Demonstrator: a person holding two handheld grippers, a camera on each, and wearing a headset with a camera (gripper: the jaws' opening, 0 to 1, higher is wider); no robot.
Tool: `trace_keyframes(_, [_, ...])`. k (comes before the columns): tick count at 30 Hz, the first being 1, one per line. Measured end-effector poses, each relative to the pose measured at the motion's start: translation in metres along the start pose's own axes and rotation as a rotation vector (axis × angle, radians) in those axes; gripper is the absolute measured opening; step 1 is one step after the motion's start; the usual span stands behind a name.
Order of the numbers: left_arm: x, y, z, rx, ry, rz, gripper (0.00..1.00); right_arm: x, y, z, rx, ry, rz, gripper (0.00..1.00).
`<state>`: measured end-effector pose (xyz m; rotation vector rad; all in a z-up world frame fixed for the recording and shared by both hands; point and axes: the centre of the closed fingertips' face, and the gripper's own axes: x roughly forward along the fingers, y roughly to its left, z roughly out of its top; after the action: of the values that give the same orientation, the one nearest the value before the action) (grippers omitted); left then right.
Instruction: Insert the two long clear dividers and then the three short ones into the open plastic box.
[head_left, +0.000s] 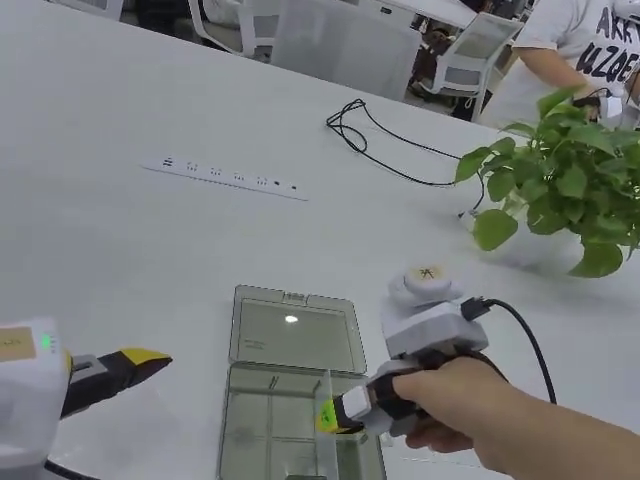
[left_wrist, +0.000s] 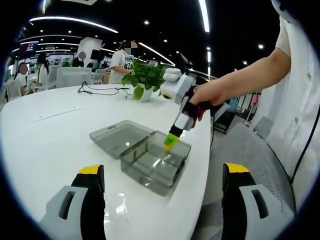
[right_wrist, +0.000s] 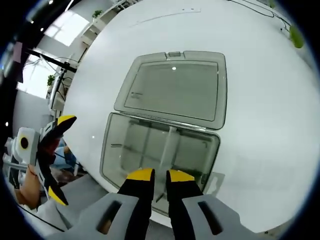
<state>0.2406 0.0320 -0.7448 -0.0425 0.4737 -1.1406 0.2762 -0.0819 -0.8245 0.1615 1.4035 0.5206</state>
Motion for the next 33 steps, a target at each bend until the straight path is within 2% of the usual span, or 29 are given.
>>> trace_keyframes(14, [-0.002,-0.002,0.006,0.005,0.0,0.008,1.0,-0.004,0.003,0.0,0.031,-0.083,0.072,0.15])
trace_keyframes(22, [-0.004,-0.006,0.011,0.007,0.0,0.016,1.0,-0.02,0.014,0.01,0.035,-0.178,0.128,0.2])
trace_keyframes(30, [-0.01,-0.009,0.014,0.015,0.005,0.044,1.0,-0.039,0.02,0.018,0.004,-0.249,0.177,0.23])
trace_keyframes(33, [-0.012,-0.01,0.015,0.015,0.006,0.054,1.0,-0.045,0.022,0.018,-0.053,-0.274,0.189,0.24])
